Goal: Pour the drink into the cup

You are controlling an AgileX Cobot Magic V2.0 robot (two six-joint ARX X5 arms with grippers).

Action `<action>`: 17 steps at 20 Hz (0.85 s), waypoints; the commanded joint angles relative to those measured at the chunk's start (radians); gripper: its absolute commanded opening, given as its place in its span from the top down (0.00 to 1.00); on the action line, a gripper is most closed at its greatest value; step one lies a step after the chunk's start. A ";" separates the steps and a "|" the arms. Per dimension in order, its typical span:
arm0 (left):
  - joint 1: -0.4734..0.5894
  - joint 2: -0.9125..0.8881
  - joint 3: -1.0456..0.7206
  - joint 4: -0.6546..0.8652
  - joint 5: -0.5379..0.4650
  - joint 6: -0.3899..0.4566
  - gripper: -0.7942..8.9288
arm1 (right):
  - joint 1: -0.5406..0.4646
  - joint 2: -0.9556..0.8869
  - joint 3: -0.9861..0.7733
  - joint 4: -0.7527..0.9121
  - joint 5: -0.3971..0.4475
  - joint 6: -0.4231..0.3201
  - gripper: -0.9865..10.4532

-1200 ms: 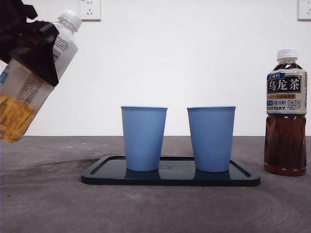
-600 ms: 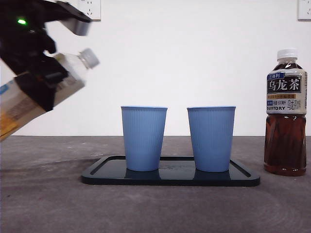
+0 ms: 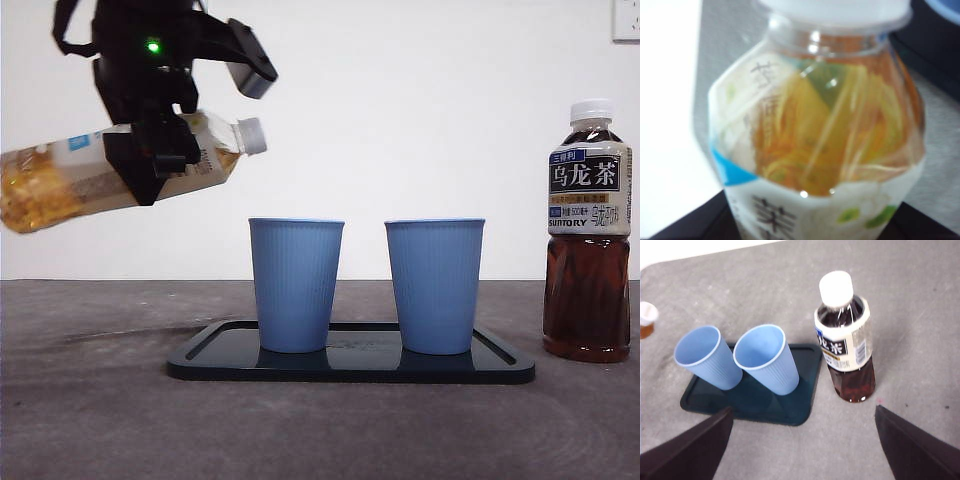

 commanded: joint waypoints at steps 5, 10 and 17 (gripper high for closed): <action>-0.069 0.087 0.043 0.034 -0.138 0.199 0.74 | 0.004 0.003 0.017 0.023 0.004 -0.015 0.52; -0.106 0.134 0.043 0.071 -0.227 0.309 0.74 | 0.004 0.003 0.017 0.023 0.004 -0.035 0.52; -0.114 0.134 0.043 0.070 -0.277 0.361 0.76 | 0.004 0.003 0.017 0.023 0.003 -0.035 0.52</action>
